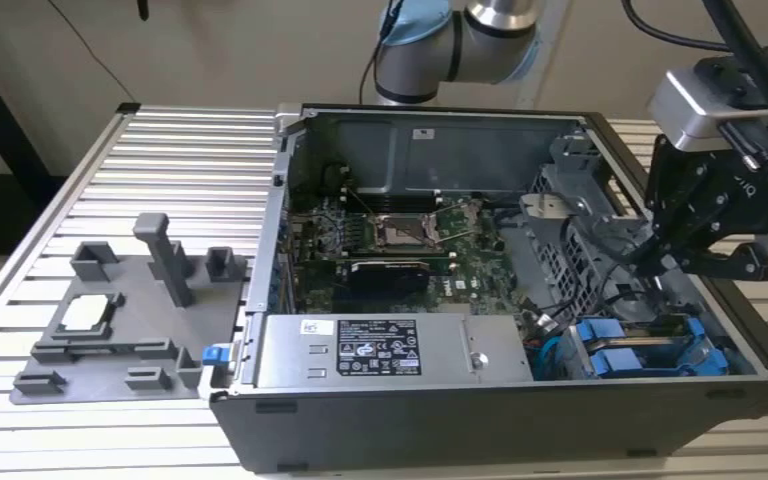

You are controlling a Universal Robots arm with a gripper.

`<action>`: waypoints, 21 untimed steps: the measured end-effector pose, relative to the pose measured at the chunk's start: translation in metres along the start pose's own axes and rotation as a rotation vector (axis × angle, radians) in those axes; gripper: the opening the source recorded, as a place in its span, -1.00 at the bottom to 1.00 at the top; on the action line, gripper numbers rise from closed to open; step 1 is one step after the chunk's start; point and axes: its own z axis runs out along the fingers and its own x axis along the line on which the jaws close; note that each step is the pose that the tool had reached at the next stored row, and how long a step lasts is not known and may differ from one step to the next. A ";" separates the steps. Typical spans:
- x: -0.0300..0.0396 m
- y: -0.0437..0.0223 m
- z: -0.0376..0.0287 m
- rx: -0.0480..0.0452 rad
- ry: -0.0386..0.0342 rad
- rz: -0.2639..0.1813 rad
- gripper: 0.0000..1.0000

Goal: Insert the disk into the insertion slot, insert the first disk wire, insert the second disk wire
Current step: 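Insert the second disk wire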

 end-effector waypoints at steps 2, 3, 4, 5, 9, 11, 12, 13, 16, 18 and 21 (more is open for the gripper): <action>0.0015 -0.0017 0.0001 -0.0027 -0.0003 0.000 -0.68; 0.0040 -0.0019 0.0000 -0.0032 -0.0001 0.001 -0.68; 0.0072 -0.0020 0.0000 -0.0034 -0.0002 0.001 -0.68; 0.0110 -0.0020 -0.0002 -0.0037 -0.0002 0.001 -0.68; 0.0256 -0.0018 -0.0005 -0.0043 -0.0002 0.001 -0.68; 0.0271 -0.0020 0.0010 -0.0040 -0.0004 0.004 -0.68; 0.0279 -0.0020 0.0024 -0.0035 -0.0005 0.007 -0.68; 0.0282 -0.0020 0.0038 -0.0025 -0.0003 0.014 -0.68; 0.0288 -0.0021 0.0082 0.0025 -0.0010 0.050 -0.68; 0.0291 -0.0023 0.0103 0.0061 -0.0012 0.075 -0.68; 0.0293 -0.0032 0.0135 0.0089 -0.0017 0.095 -0.68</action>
